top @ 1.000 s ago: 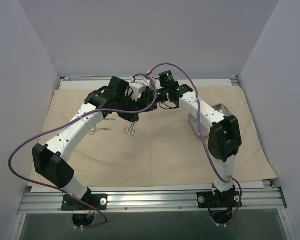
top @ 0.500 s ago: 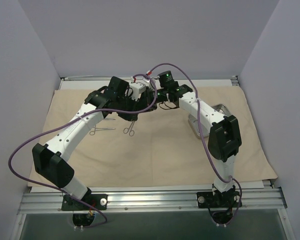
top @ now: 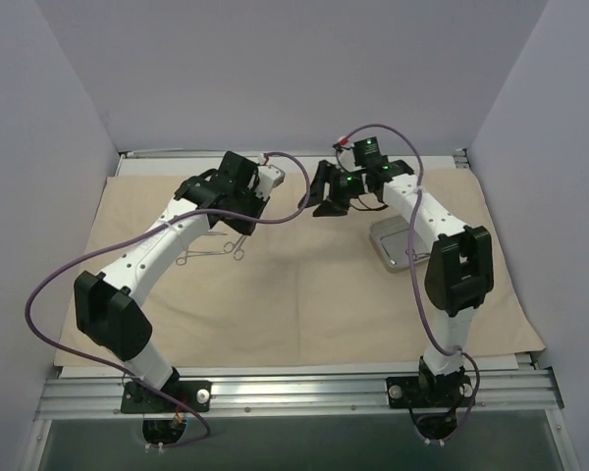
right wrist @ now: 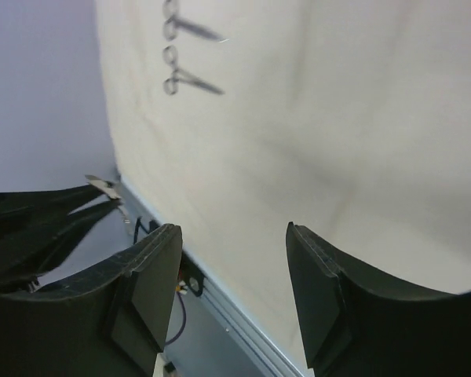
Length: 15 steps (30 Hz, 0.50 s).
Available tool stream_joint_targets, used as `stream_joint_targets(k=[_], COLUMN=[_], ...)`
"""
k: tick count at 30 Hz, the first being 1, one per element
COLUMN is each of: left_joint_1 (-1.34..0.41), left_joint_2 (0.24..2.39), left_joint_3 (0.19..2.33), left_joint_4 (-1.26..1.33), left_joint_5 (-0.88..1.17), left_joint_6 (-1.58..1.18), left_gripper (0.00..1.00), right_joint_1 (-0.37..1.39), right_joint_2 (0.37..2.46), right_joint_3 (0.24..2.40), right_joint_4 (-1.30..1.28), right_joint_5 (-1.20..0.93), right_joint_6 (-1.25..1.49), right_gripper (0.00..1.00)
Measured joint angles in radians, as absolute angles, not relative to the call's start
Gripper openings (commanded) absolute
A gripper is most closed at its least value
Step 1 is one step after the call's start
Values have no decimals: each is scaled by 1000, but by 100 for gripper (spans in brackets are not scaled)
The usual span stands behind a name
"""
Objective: Open and lay out the surgical kit
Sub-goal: Place the medical item in the surgical kit.
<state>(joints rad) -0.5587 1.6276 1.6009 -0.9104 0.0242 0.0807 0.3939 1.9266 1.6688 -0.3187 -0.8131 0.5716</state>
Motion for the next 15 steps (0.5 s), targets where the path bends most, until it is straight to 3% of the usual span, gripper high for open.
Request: stream_joint_targets(k=[6, 15], left_joint_1=[-527, -486], left_joint_2=[1726, 1751], left_joint_3=[1600, 1450], left_joint_4=[-911, -897], left_joint_5=[-113, -287], left_joint_6=[205, 421], left_gripper=[2, 2], right_joint_1=[220, 318], right_joint_2=[1823, 1664], right_joint_3=[1503, 1325], right_joint_4=[-440, -487], right_joint_5=[-627, -563], right_joint_6=[521, 495], right_gripper=[56, 55])
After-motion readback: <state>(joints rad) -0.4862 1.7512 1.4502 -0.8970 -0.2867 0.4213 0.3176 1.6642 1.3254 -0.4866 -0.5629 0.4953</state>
